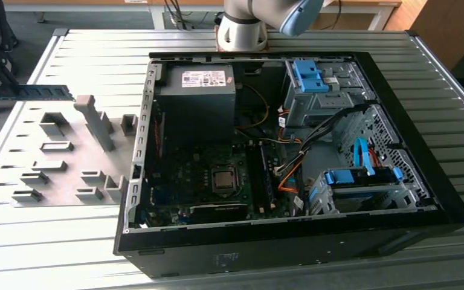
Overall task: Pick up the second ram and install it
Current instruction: 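Pick up the second ram and move it above second insertion slot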
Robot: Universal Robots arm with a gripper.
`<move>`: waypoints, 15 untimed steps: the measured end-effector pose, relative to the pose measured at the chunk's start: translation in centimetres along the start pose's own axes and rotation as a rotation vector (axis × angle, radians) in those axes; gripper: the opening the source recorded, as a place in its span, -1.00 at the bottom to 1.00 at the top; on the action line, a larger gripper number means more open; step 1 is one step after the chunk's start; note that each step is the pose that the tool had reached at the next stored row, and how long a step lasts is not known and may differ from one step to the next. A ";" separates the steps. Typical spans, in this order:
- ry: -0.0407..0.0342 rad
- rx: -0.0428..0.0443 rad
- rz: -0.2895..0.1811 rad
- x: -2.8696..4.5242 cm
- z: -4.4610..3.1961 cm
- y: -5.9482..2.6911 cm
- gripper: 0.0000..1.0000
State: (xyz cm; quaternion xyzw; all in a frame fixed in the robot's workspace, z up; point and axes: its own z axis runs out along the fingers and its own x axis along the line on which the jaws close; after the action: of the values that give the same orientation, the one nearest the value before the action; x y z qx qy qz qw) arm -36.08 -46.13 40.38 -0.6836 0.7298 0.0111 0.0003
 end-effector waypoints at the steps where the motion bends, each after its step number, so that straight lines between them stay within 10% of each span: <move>1: 0.0000 -0.0001 0.000 -0.01 -0.01 -0.12 -0.73; 15: 0.0000 0.0000 0.000 -0.11 -0.03 -1.74 -0.73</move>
State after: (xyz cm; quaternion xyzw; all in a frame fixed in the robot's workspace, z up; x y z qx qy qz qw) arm -34.34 -46.13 40.39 -0.6836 0.7298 0.0111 0.0003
